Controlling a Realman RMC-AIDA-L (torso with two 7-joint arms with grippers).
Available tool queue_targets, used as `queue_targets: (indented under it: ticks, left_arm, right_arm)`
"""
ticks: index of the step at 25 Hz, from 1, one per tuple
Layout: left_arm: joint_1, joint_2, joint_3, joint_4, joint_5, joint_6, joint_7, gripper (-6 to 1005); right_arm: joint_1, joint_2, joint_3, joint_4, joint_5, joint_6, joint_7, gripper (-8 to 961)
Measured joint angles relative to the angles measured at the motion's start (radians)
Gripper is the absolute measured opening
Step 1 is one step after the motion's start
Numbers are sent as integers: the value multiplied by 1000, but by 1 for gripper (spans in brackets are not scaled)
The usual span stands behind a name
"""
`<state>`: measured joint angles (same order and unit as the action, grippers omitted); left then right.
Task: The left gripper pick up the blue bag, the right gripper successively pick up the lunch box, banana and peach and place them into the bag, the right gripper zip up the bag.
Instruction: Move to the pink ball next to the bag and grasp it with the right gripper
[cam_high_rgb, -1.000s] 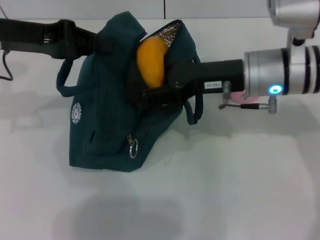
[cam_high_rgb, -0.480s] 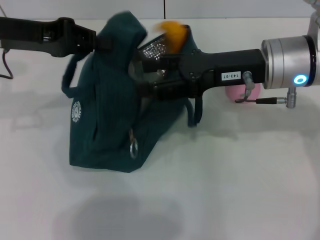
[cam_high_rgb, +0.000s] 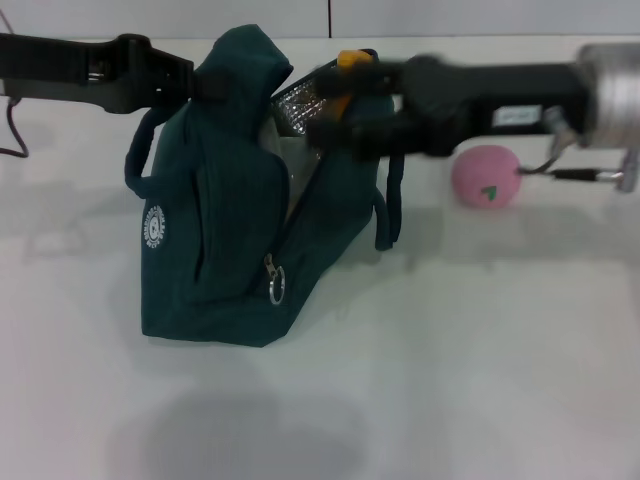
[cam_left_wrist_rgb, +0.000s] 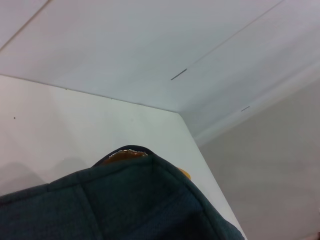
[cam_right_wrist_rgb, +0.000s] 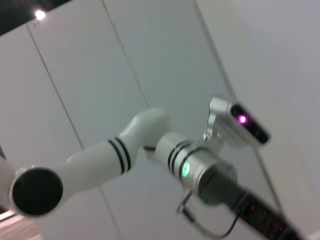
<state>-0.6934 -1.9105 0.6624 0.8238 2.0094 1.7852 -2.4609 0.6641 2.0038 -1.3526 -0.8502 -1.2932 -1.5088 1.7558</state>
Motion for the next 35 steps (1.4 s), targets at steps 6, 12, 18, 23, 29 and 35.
queue_targets:
  ticks: [6,12,18,23,29,35]
  left_arm:
    - [-2,-2,-1,0,-3,-1,0,72]
    - [-6,-7,-1,0,-3,-1,1,72]
    - [-12,-11,1,0,-3,0,1,73]
    - [-13,-11,1,0,-3,0,2,74]
    - [-15,-12,3,0,-3,-1,3,74]
    - [-23,-12,5,0,-3,-1,4,75]
  right_arm:
    - [-105,-8,204,-155,-136,23,68,858]
    - [-128,-25,359,-289,-384,40,230,857]
    - [-90,-66,400,-298,-618,74,341,855]
    - [16,-80,392,-271,-903,71,492,847]
    - [173,-58,392,-121,-1132,75,574,838]
    - [246,-31,390,9,-1211,154,577,829]
